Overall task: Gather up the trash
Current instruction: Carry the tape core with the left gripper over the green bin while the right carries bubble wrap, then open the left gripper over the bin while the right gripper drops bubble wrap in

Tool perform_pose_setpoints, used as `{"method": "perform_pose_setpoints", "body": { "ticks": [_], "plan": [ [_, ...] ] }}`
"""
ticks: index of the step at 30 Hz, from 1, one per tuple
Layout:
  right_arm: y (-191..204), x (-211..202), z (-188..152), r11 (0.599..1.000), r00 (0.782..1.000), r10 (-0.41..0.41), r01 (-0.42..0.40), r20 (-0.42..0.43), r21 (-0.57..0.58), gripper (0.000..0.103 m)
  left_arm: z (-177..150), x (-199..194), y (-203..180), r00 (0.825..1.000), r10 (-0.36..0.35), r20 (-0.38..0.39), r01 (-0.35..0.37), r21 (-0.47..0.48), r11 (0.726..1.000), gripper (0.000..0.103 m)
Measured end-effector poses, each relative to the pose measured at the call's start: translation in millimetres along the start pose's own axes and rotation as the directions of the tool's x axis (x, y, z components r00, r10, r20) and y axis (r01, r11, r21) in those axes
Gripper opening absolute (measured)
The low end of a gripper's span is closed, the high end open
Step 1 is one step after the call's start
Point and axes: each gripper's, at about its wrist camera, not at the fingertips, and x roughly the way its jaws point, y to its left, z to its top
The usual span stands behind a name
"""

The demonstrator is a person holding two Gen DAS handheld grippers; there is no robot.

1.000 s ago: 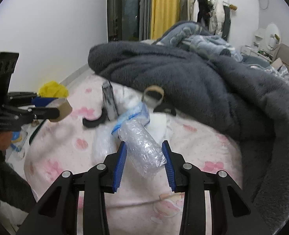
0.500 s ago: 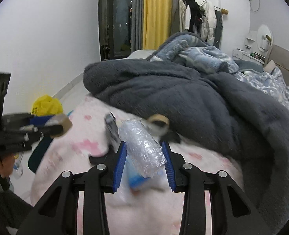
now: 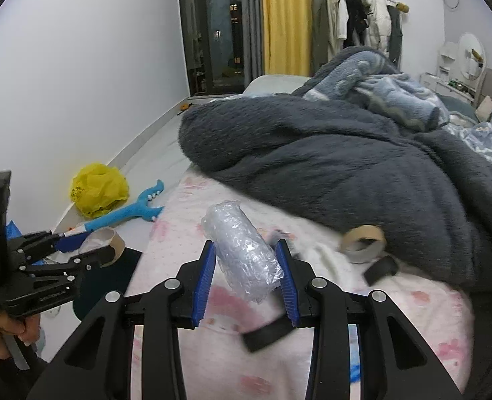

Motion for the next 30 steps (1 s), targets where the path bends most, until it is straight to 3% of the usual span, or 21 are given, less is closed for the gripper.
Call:
{"method": "perform_pose_setpoints", "body": {
  "ticks": [10, 19, 24, 27, 29, 30],
  "plan": [
    [88, 38, -1, 0.991, 0.989, 0.118, -0.123, -0.085, -0.056, 0.038, -32, 12, 75, 0.986, 0.093, -0.136, -0.101, -0.052, 0.994, 0.047],
    [143, 63, -5, 0.976, 0.967, 0.201, -0.211, -0.157, -0.053, 0.038, -58, 27, 129, 0.962, 0.101, -0.253, -0.138, -0.133, 0.981, 0.048],
    [170, 83, -7, 0.971, 0.954, 0.207, -0.228, -0.216, -0.077, 0.038, -74, 43, 151, 0.935, 0.053, -0.350, -0.131, -0.205, 0.970, 0.048],
    [182, 98, -13, 0.969, 0.942, 0.204, -0.233, -0.265, -0.086, 0.038, -79, 45, 157, 0.931, 0.012, -0.366, -0.108, -0.242, 0.964, 0.049],
    [188, 111, -17, 0.968, 0.932, 0.201, -0.236, -0.301, -0.084, 0.038, -81, 42, 160, 0.932, 0.003, -0.363, -0.101, -0.252, 0.962, 0.054],
    [191, 116, -19, 0.968, 0.927, 0.201, -0.238, -0.316, -0.083, 0.038, -82, 40, 162, 0.933, 0.000, -0.360, -0.100, -0.259, 0.961, 0.063]
  ]
}}
